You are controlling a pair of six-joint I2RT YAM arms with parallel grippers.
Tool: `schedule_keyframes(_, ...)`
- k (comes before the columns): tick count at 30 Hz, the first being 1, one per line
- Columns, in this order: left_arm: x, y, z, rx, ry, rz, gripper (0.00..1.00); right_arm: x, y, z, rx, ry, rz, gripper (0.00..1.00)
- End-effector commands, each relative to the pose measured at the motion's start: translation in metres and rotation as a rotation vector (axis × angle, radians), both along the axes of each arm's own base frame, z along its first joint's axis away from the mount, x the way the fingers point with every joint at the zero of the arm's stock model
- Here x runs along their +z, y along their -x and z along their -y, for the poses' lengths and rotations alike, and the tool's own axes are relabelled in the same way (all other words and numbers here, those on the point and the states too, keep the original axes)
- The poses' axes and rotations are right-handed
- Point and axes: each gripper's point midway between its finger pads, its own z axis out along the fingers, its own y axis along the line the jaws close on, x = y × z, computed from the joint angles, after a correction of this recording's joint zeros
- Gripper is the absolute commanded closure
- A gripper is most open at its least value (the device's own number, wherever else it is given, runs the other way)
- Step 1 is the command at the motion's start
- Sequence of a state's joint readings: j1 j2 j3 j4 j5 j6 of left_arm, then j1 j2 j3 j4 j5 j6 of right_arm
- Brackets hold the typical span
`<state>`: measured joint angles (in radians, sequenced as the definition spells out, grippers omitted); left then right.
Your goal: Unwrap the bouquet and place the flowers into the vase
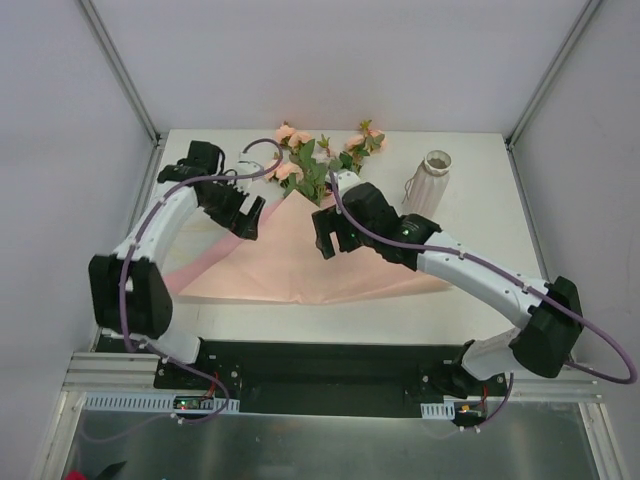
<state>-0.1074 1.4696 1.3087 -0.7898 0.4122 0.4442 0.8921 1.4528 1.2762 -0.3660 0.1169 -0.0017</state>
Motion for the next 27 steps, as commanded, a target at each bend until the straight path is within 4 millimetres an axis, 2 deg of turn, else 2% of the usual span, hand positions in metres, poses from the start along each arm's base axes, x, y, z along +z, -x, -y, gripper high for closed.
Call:
schedule_keyframes(1, 0.008, -0.036, 0.036, -0.137, 0.157, -0.014, 0.01, 0.015, 0.005, 0.035, -0.059, 0.010, 0.061, 0.16)
schedule_keyframes(2, -0.008, -0.044, 0.039, -0.144, 0.169, -0.061, 0.01, 0.014, 0.007, 0.040, -0.068, 0.013, 0.064, 0.17)
schedule_keyframes(3, -0.012, -0.050, 0.042, -0.153, 0.179, -0.076, 0.01, 0.016, 0.007, 0.043, -0.078, 0.006, 0.069, 0.18)
schedule_keyframes(4, -0.008, -0.062, 0.045, -0.160, 0.191, -0.061, 0.03, 0.024, 0.007, 0.052, -0.109, -0.002, 0.090, 0.18)
schedule_keyframes(5, -0.025, -0.068, 0.048, -0.163, 0.203, -0.108, 0.05, 0.026, 0.007, 0.056, -0.120, -0.001, 0.096, 0.19)
schedule_keyframes(6, -0.029, -0.073, 0.050, -0.166, 0.211, -0.122, 0.07, 0.030, 0.009, 0.061, -0.129, -0.007, 0.106, 0.18)
schedule_keyframes(7, -0.025, -0.084, 0.053, -0.170, 0.222, -0.106, 0.07, 0.031, 0.008, 0.066, -0.147, -0.001, 0.116, 0.19)
schedule_keyframes(8, -0.039, -0.089, 0.056, -0.173, 0.236, -0.146, 0.07, 0.033, 0.009, 0.068, -0.152, -0.005, 0.123, 0.19)
schedule_keyframes(10, -0.041, -0.100, 0.061, -0.179, 0.244, -0.148, 0.07, 0.036, 0.009, 0.076, -0.169, -0.012, 0.137, 0.19)
schedule_keyframes(11, -0.055, -0.103, 0.063, -0.177, 0.245, -0.180, 0.07, 0.036, 0.010, 0.076, -0.189, -0.035, 0.124, 0.19)
schedule_keyframes(13, -0.057, -0.110, 0.069, -0.187, 0.255, -0.181, 0.07, 0.038, 0.010, 0.080, -0.197, -0.053, 0.119, 0.19)
schedule_keyframes(14, -0.068, -0.112, 0.070, -0.186, 0.251, -0.206, 0.08, 0.038, 0.011, 0.081, -0.199, -0.061, 0.113, 0.18)
schedule_keyframes(17, -0.079, -0.115, 0.078, -0.209, 0.247, -0.219, 0.08, 0.038, 0.011, 0.081, -0.198, -0.082, 0.100, 0.19)
schedule_keyframes(27, -0.098, -0.118, 0.094, -0.258, 0.258, -0.240, 0.12, 0.034, 0.007, 0.082, -0.218, -0.119, 0.060, 0.20)
